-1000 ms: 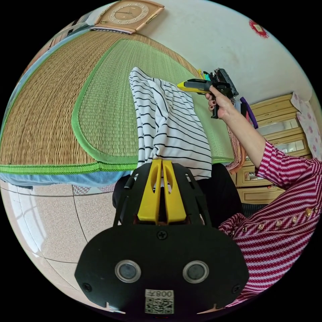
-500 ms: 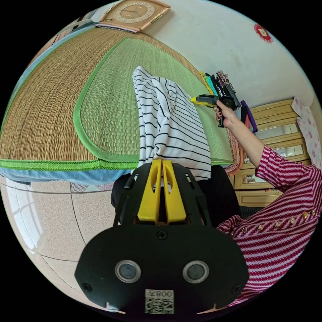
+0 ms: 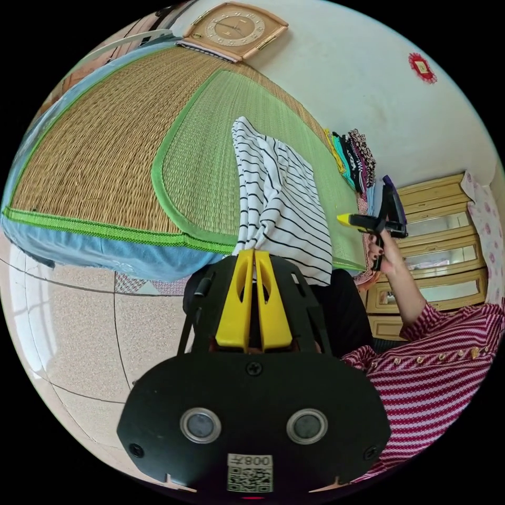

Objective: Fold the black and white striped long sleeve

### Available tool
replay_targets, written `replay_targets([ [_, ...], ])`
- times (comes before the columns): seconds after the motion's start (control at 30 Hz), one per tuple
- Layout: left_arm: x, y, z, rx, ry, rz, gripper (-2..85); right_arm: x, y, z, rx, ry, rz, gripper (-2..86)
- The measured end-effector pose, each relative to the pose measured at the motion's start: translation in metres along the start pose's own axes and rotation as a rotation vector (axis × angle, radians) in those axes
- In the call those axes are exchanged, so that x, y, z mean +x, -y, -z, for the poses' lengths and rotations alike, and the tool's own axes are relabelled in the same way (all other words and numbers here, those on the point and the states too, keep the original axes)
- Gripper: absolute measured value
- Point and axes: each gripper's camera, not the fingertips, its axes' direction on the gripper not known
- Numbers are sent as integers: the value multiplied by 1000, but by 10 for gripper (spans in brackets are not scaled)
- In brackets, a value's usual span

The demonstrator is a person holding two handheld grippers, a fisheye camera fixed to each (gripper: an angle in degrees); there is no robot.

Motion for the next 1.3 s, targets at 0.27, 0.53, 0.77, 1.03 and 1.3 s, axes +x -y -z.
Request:
replay_targets([
  [0.27,32,3,0,88,-6,-89,1,-29,-57,-48,-99,-11,-5,1],
  [0.53,19,20,-23,43,106,-30,1,-35,-71,-41,-94,10,-21,0],
  [0.77,50,6,-33,38,86,-143,1,-45,-82,-38,-89,-1,-13,0],
  [1.03,34,19,-44,23,160,-99,1,-47,-89,-38,-106,-6,-28,0],
  [1.3,15,4,-35,48,105,-22,2,-50,-93,-34,-122,-2,-32,0],
])
